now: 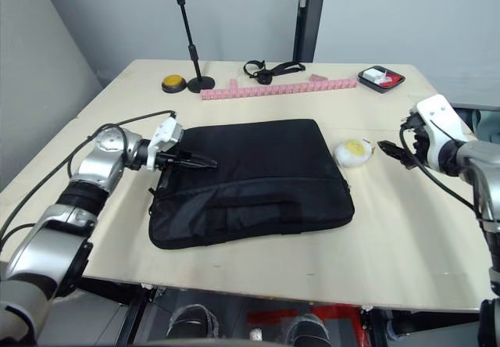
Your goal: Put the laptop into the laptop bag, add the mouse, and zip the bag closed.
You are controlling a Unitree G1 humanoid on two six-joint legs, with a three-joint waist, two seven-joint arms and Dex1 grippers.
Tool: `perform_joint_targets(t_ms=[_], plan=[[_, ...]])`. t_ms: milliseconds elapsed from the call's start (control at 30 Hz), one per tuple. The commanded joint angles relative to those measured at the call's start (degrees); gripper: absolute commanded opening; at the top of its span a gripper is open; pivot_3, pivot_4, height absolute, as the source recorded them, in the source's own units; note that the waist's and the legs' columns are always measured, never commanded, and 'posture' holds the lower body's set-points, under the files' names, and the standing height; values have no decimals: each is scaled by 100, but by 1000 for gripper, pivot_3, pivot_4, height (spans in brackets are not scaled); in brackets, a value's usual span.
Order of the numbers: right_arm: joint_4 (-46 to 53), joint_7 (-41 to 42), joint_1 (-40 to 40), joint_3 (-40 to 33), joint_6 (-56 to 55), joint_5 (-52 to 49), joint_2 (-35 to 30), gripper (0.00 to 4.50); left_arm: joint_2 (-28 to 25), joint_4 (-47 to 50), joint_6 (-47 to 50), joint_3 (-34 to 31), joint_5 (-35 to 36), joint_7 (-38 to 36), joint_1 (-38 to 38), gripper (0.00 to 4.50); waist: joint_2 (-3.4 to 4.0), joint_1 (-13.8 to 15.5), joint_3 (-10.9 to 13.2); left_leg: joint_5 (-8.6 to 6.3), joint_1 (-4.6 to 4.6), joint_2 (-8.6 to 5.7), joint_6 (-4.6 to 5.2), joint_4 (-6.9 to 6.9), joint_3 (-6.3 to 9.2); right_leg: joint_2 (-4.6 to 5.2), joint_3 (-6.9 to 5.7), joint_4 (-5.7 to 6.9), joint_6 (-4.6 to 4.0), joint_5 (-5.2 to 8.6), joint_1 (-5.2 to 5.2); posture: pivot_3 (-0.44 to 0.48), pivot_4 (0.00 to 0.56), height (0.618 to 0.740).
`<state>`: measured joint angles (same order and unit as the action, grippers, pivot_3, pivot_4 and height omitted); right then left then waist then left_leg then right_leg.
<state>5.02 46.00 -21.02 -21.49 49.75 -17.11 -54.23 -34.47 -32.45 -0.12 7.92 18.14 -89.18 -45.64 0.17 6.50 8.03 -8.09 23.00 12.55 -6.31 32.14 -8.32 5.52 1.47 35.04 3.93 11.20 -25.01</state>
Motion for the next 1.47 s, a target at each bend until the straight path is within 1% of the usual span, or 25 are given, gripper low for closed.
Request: perform_joint_targets(t_ms=[33, 133, 200, 267, 333, 367, 433, 467, 500, 567, 600, 633, 667, 733, 833, 900, 933, 1067, 1233, 1467], plan=[[5, 731, 245, -488, -179, -501, -367, 4500, -673, 821, 723, -541, 310, 95, 320, 1862, 1, -35, 4, -1, 0, 1, 0, 2, 0, 0, 0, 1, 0, 0, -1, 0, 150, 739], [-120, 1291, 563, -608, -320, -775, -587, 4500, -1188, 1318, 1435, -948, 592, 284, 615, 3009, 2, -56, 5, -1, 0, 10, 1, 7, -1, -7, 1, 7, -3, 2, -4, 0, 150, 739], [-223, 1472, 622, -595, -403, -867, -699, 4500, -1491, 1601, 1787, -1201, 712, 396, 824, 3729, 2, -55, 5, -3, -3, 18, -2, 16, -1, -12, 0, 14, -6, 3, -2, 0, 150, 739], [-305, 1519, 612, -562, -442, -916, -765, 4500, -1664, 1803, 1970, -1334, 763, 470, 983, 4449, 2, -70, 5, -3, -5, 20, -3, 25, -3, -14, 3, 23, -8, 3, -3, 0, 150, 739], [-335, 1560, 623, -539, -460, -952, -813, 4500, -1785, 1997, 2120, -1416, 808, 522, 1123, 4449, 2, -67, 5, -5, -8, 21, -6, 32, -2, -14, 3, 29, -9, 4, 0, 0, 150, 739], [-424, 1680, 638, -497, -469, -961, -897, 4500, -2089, 2276, 2388, -1637, 844, 585, 1385, 4449, 2, -66, 5, -7, -9, 22, -10, 40, -1, -13, 3, 35, -9, 5, 1, 0, 150, 739], [-537, 2058, 810, -442, -477, -1014, -1092, 4500, -2695, 2859, 2624, -2124, 743, 727, 1967, 4449, -2, -100, 10, -9, -6, 24, -9, 47, -2, -14, 4, 36, -10, 5, 0, 0, 150, 739], [-553, 2187, 891, -434, -483, -1055, -1155, 4500, -2878, 3039, 2649, -2289, 720, 778, 2166, 4449, -11, -113, 16, -10, 0, 27, -8, 48, -3, -17, 4, 34, -11, 5, -6, 0, 150, 739], [-584, 2254, 935, -447, -500, -1098, -1188, 4500, -3088, 3158, 3058, -2380, 830, 834, 2281, 4449, -19, -110, 20, -9, 5, 41, -7, 48, -1, -29, 1, 31, -13, 7, -10, 0, 150, 739], [-717, 2306, 903, -425, -517, -1141, -1218, 4500, -3297, 3310, 3729, -2686, 1213, 928, 2363, 4449, -24, -99, 22, -9, 3, 59, -8, 52, 2, -44, -4, 29, -19, 9, -7, 0, 150, 739], [-787, 2292, 873, -381, -549, -1103, -1242, 4500, -3391, 3327, 4262, -2861, 1490, 963, 2361, 4449, -24, -85, 22, -11, 0, 58, -12, 53, 0, -42, -3, 32, -19, 9, -6, 0, 150, 739], [-809, 2295, 861, -331, -566, -1076, -1270, 4500, -3465, 3346, 4506, -3000, 1613, 958, 2437, 4449, -24, -80, 22, -15, -3, 56, -18, 57, -4, -39, -1, 38, -19, 9, -6, 0, 150, 739], [-791, 2336, 866, -289, -582, -1076, -1299, 4500, -3548, 3382, 4433, -3079, 1513, 949, 2624, 4449, -24, -80, 22, -27, -4, 55, -36, 61, -5, -39, 1, 42, -20, 10, -6, 0, 150, 739], [-773, 2430, 872, -266, -576, -1135, -1337, 4500, -3725, 3425, 4452, -3145, 1367, 989, 2931, 4449, -24, -93, 22, -27, -5, 55, -36, 67, -6, -39, 3, 45, -21, 10, -5, 0, 150, 739], [-855, 2561, 1008, -309, -635, -1086, -1453, 4500, -3810, 3443, 4833, -3487, 1651, 979, 3088, 4449, -28, -95, 25, -27, -7, 58, -36, 69, -5, -40, 2, 47, -21, 10, -3, 0, 150, 739], [-927, 2641, 1158, -439, -732, -1022, -1558, 4500, -3848, 3452, 4853, -3744, 1725, 843, 3274, 4449, -32, -91, 27, -27, -5, 61, -36, 75, -2, -43, 0, 48, -22, 9, -2, 0, 150, 739], [-971, 2664, 1205, -509, -778, -1010, -1602, 4500, -3862, 3406, 4810, -3780, 1634, 917, 3351, 4449, -32, -90, 27, -28, -4, 60, -35, 76, -3, -42, 0, 47, -23, 9, -2, 0, 150, 739], [-1055, 2696, 1421, -750, -867, -968, -1738, 4500, -3832, 3210, 4573, -4039, 1493, 821, 3802, 4449, -32, -92, 27, -27, -5, 59, -28, 77, -4, -40, 1, 46, -23, 9, 1, 0, 150, 739], [-999, 2647, 1699, -1006, -921, -965, -1720, 4500, -3675, 3051, 4354, -4250, 1392, 893, 4320, 4449, -32, -100, 27, -29, -9, 60, -29, 82, -2, -41, 1, 47, -23, 9, 7, 0, 150, 739], [-1005, 2489, 1639, -868, -943, -1002, -1648, 4500, -3482, 2872, 4202, -4160, 1462, 1037, 4340, 4449, -33, -101, 26, -29, -11, 61, -25, 97, 0, -40, 2, 54, -29, 5, 11, 0, 150, 739]])
